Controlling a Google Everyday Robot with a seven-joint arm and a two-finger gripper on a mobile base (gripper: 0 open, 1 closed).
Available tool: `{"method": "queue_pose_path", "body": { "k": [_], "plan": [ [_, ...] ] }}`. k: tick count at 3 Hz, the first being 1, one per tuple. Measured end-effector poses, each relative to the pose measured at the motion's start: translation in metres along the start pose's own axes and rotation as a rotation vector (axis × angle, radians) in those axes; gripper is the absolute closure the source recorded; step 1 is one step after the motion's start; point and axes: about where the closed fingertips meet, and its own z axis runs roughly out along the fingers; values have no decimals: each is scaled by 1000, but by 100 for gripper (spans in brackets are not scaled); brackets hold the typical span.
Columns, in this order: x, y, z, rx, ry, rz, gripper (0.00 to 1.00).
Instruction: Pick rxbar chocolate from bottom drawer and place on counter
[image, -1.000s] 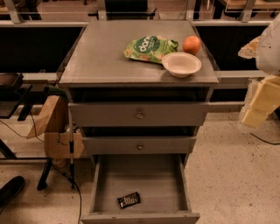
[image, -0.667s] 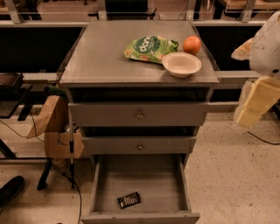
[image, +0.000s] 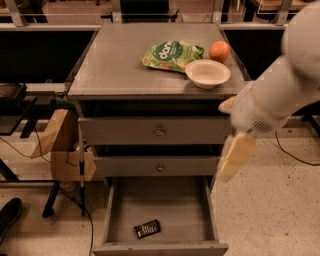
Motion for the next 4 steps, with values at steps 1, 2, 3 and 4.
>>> {"method": "queue_pose_path", "body": {
  "k": [1, 2, 3, 4],
  "plan": [
    [4, 45, 148, -168, -81, 49, 0],
    [-1, 60, 260, -237, -108, 101, 0],
    [-7, 45, 291, -191, -161, 138, 0],
    [-8, 47, 290, -190, -157, 136, 0]
  ]
}}
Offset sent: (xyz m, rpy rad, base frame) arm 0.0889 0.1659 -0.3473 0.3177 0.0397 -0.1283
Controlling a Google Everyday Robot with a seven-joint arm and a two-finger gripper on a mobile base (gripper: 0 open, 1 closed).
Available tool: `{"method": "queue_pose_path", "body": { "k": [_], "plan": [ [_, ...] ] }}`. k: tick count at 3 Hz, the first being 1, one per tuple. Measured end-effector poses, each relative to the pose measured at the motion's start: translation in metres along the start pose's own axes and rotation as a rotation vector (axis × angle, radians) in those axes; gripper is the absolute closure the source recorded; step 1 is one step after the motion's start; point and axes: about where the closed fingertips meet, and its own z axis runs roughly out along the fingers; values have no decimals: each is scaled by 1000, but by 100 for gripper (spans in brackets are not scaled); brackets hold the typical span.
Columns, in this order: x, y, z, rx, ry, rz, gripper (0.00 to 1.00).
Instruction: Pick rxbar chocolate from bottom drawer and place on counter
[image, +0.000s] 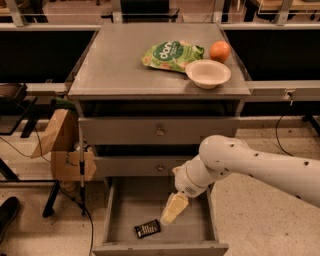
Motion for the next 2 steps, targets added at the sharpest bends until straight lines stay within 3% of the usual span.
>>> {"method": "queue_pose_path", "body": {
  "k": [1, 2],
  "plan": [
    [6, -2, 29, -19, -35, -2, 0],
    [25, -6, 88, -24, -143, -14, 0]
  ]
}}
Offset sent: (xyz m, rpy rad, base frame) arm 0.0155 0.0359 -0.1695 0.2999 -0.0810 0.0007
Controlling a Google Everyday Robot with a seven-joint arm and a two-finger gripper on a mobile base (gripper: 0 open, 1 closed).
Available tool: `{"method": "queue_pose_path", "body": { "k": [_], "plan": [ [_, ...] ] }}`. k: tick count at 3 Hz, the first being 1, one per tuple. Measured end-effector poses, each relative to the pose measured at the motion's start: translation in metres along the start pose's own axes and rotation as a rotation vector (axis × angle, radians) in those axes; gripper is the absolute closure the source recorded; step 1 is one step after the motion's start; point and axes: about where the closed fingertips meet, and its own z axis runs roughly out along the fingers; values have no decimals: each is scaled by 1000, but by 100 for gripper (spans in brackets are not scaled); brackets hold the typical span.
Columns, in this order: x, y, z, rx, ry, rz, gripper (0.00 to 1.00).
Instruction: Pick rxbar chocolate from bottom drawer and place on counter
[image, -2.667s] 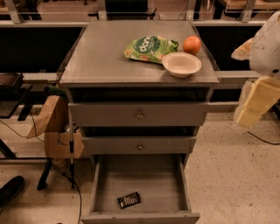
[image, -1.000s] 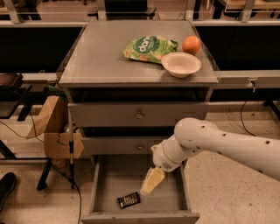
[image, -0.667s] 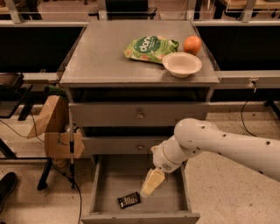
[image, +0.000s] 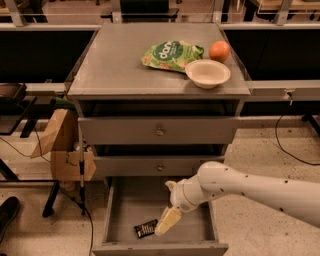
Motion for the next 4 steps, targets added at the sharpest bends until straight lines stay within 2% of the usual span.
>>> {"method": "queue_pose_path", "body": {
  "k": [1, 2, 3, 4],
  "plan": [
    [8, -31, 41, 83, -144, -30, 0],
    [28, -24, 82, 61, -191, -14, 0],
    [28, -24, 82, 61, -191, -14, 0],
    [50, -34, 111, 2, -160, 0, 0]
  ]
}}
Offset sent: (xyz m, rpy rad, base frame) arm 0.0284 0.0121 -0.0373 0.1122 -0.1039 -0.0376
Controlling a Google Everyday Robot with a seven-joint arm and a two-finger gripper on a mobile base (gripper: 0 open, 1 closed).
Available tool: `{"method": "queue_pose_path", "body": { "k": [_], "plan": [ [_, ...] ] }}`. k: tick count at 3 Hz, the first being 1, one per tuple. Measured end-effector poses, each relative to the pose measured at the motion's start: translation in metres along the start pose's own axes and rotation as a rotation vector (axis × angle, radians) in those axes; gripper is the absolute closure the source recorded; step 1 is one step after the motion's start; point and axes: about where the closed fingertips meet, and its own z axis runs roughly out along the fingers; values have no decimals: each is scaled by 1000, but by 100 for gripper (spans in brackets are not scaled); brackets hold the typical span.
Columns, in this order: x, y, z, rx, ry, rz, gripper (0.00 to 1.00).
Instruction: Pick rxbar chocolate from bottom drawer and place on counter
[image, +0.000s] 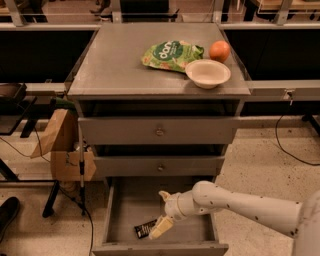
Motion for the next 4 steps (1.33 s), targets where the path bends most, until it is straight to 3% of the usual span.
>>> {"method": "queue_pose_path", "body": {
  "k": [1, 2, 3, 4],
  "plan": [
    [55, -16, 40, -70, 40, 26, 0],
    [118, -32, 80, -84, 51, 53, 0],
    [154, -48, 111, -57, 31, 31, 0],
    [161, -58, 131, -17, -2, -26, 0]
  ]
}}
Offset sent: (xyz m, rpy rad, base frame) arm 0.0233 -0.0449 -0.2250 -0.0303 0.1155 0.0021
